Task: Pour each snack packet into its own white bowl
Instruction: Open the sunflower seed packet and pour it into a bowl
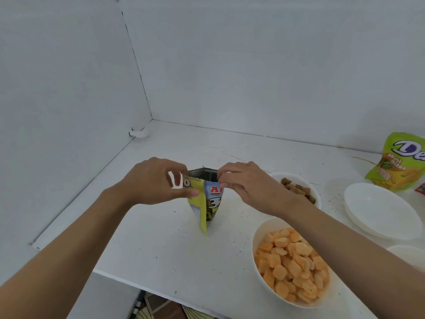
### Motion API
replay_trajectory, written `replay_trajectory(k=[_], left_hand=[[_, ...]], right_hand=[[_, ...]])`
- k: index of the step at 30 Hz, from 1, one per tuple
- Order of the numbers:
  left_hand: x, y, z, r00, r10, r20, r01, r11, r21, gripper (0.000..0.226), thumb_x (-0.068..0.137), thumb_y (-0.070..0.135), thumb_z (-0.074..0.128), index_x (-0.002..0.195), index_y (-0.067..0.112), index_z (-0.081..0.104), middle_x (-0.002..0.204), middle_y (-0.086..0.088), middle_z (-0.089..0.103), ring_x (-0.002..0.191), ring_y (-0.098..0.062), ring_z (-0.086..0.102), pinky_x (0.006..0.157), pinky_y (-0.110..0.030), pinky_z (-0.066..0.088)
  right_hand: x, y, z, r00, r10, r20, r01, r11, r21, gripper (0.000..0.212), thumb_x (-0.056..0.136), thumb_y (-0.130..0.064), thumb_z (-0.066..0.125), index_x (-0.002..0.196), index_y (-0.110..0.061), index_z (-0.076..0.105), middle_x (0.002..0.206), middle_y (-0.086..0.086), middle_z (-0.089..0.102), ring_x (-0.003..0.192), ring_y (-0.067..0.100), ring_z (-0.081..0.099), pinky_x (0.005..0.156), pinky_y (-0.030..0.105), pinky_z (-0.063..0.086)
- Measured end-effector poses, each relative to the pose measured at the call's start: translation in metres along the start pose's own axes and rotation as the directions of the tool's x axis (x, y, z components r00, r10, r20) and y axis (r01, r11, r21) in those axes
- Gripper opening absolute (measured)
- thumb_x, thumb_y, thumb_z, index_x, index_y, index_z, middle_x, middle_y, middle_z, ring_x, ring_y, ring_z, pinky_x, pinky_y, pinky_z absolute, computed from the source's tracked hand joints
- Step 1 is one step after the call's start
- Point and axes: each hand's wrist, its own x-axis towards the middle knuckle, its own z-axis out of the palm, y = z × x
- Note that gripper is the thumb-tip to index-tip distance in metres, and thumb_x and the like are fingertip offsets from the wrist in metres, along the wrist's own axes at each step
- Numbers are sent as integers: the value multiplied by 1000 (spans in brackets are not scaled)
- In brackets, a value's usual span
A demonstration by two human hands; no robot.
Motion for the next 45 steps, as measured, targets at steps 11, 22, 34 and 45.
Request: replay_trajectory(k=[11, 22, 34, 45], left_hand=[[-21, 16, 66, 983, -80, -163, -52, 735, -676, 63, 81, 40, 79, 127, 43, 37, 115, 11, 67, 102, -15, 71, 93, -35, 57], [-33, 20, 120, 994, -95, -48, 7, 505, -863, 47, 95, 38, 61, 134, 36, 35, 129, 18, 64, 127, -12, 60, 103, -39, 53], [-45, 46, 144, 956, -10, -292, -226, 612, -758, 73, 98, 15, 64, 156, 34, 25, 150, 26, 44, 137, -5, 49, 102, -23, 51], [-7, 81, 95, 846, -98, -524, -464, 349, -814, 24, 103, 5, 49, 123, 18, 51, 125, 4, 65, 118, -25, 65, 90, -38, 58]], right_hand=[[-8, -15, 5, 991, 25, -133, -37, 996, -83, 29, 100, -45, 46, 122, -32, 60, 105, -16, 67, 97, 15, 46, 84, 39, 37], [10, -37, 4, 968, -248, -40, 238, 956, -169, 23, 95, -17, 59, 109, -33, 69, 102, -16, 68, 130, 17, 44, 116, 55, 18], [21, -26, -25, 957, 157, -244, -98, 967, 236, 13, 86, -8, 69, 90, -20, 72, 94, -17, 61, 110, 9, 52, 97, 30, 38], [4, -14, -89, 763, 449, -464, -112, 799, 590, 17, 89, 0, 65, 89, -16, 71, 91, -9, 71, 89, 1, 64, 78, 15, 47]])
